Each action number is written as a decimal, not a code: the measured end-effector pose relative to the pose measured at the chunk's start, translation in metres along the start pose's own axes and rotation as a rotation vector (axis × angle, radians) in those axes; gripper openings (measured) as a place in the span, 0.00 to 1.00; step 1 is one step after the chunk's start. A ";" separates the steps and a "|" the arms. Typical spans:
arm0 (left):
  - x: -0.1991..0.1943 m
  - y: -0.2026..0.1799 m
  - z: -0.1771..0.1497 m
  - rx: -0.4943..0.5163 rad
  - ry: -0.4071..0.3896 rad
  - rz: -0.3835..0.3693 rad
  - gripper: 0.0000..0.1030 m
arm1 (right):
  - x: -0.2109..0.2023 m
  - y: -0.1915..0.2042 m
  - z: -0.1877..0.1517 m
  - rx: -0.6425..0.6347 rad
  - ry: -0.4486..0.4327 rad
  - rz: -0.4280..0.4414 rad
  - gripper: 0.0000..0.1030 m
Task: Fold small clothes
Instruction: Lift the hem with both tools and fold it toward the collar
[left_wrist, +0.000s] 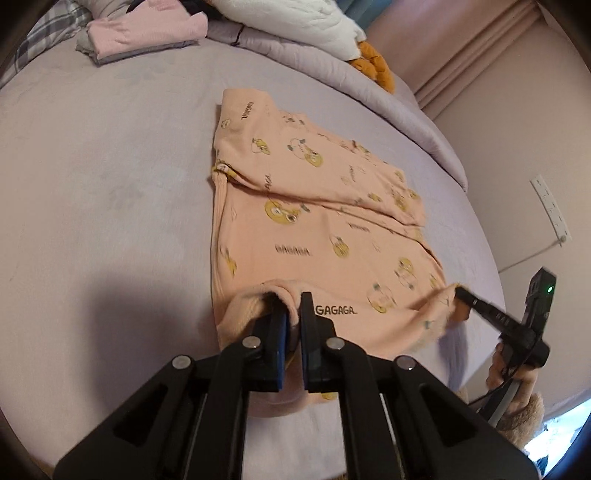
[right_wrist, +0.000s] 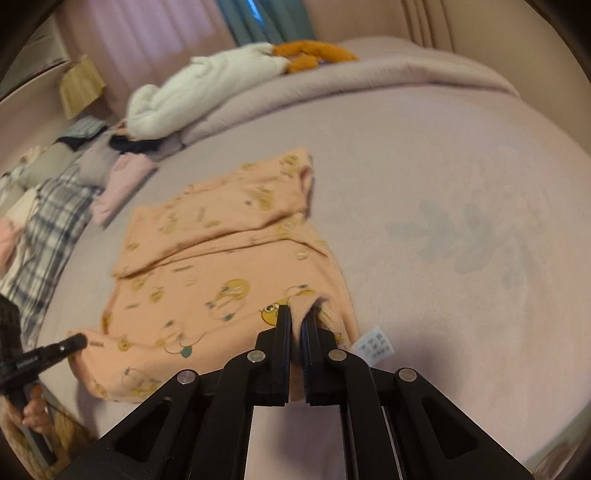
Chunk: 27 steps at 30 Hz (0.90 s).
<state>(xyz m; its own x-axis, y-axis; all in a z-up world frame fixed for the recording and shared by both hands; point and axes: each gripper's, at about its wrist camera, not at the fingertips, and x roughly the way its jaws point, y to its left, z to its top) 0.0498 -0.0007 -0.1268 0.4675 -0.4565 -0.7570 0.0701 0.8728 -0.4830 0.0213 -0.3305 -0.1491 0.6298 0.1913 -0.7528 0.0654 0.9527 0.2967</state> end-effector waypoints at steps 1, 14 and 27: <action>0.006 0.002 0.003 -0.005 0.008 0.009 0.06 | 0.008 -0.002 -0.001 0.009 0.019 -0.003 0.06; 0.009 -0.001 -0.012 0.089 0.038 0.058 0.28 | 0.000 -0.012 -0.007 0.037 0.027 -0.001 0.14; 0.015 -0.001 -0.039 0.085 0.085 0.042 0.36 | 0.004 0.001 -0.027 -0.026 0.057 -0.018 0.33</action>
<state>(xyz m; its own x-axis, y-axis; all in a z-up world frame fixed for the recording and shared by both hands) 0.0221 -0.0147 -0.1547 0.3960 -0.4289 -0.8120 0.1281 0.9014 -0.4136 0.0028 -0.3223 -0.1675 0.5833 0.1868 -0.7905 0.0558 0.9617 0.2684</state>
